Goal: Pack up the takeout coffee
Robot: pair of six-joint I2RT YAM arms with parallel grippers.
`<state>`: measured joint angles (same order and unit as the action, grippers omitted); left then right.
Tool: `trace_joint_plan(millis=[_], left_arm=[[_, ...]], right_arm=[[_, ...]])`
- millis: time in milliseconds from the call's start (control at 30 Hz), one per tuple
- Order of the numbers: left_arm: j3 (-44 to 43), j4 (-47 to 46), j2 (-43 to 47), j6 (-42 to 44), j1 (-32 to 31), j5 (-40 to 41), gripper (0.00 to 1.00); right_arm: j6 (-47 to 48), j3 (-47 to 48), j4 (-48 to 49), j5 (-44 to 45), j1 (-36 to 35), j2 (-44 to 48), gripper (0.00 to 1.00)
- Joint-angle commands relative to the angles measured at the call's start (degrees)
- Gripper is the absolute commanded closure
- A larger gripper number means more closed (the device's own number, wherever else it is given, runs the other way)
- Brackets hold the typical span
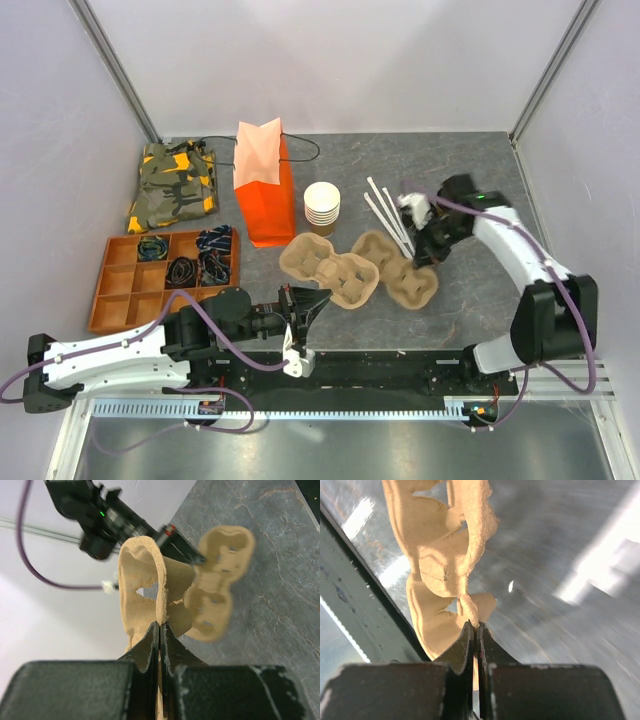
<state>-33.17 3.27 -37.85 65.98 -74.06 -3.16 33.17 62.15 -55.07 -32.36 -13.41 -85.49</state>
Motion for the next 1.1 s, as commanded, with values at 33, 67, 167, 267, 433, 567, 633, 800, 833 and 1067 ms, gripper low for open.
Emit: trace_joint_plan(millis=[33, 67, 167, 267, 433, 567, 633, 800, 833, 1067], left_arm=[[-0.85, -3.00, -0.38, -1.11, -0.29, -1.85, 0.98], [-0.85, -3.00, -0.56, -1.11, -0.29, -2.20, 0.98], [-0.84, -5.11, -1.53, -1.20, -0.29, -2.64, 0.98], [-0.93, -5.73, -1.88, -1.37, -0.29, -2.47, 0.98], [-0.50, -6.69, -2.06, -2.25, -0.21, -1.85, 0.98], [0.56, -8.62, -2.76, -2.43, -0.29, -1.50, 0.98], [0.74, -9.24, -3.37, -2.08, -0.21, -1.67, 0.98], [0.65, -9.68, -4.08, -2.08, -0.21, -1.32, 0.98], [0.74, -9.68, -4.08, -2.08, -0.29, -1.24, 0.98], [1.96, -11.35, -4.87, -1.11, -0.21, -1.50, 0.98]], right_arm=[[8.84, 12.10, -10.58, -4.54, 17.15, 4.02, 1.00], [9.02, 16.55, -11.28, -5.60, 22.76, 2.54, 1.00], [6.83, 26.48, -11.99, -10.17, 33.40, -2.89, 1.00], [3.40, 36.76, -11.82, -9.66, 41.41, -10.27, 1.00], [-1.35, 45.68, -7.43, -0.01, 46.98, -19.17, 1.00], [-4.60, 43.59, -0.42, 3.78, 46.72, -25.24, 1.00], [-5.48, 41.75, 2.24, 4.67, 46.20, -28.30, 1.00], [-4.78, 40.69, 4.79, 6.78, 44.44, -33.15, 1.00], [-4.69, 39.90, 5.40, 6.96, 44.00, -34.03, 1.00], [-4.87, 39.10, 6.64, 8.98, 42.76, -36.50, 0.59]])
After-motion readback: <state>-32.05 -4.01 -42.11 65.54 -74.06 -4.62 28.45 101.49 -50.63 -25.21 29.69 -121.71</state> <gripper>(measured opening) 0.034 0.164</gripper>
